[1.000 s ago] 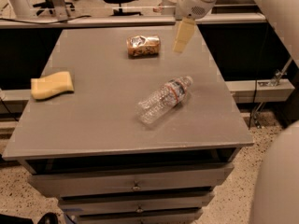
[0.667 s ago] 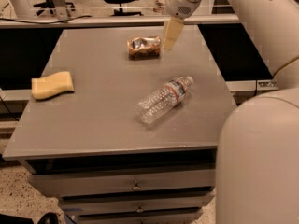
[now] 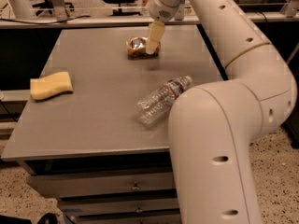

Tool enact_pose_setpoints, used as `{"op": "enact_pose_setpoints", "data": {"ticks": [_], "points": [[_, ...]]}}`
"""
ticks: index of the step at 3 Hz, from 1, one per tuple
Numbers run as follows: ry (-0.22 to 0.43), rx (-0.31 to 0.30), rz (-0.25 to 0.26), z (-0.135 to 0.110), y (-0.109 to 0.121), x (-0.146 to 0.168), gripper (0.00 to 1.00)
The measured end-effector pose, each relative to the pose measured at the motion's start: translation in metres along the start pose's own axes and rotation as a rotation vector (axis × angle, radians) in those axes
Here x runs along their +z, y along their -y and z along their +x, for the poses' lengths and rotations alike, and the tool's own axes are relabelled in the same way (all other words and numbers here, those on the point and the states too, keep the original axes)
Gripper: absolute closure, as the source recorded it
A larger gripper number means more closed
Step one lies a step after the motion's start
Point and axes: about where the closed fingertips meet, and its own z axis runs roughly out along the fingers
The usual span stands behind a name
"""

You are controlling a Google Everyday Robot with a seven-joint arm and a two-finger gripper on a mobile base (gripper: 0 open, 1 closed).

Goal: Place orange can upright

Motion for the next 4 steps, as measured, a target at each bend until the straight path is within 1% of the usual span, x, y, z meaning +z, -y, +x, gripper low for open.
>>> {"op": "enact_pose_setpoints", "data": {"ticks": [1, 2, 3, 4], "points": [[-0.018, 0.01, -0.038, -0.004, 0.001, 0.03, 0.0], [-0.032, 0.005, -0.082, -0.012, -0.005, 0.05, 0.0], [-0.052, -0.017, -0.135, -0.02, -0.016, 0.063, 0.17], [-0.072, -0.024, -0.182, -0.027, -0.026, 0.062, 0.41]]}}
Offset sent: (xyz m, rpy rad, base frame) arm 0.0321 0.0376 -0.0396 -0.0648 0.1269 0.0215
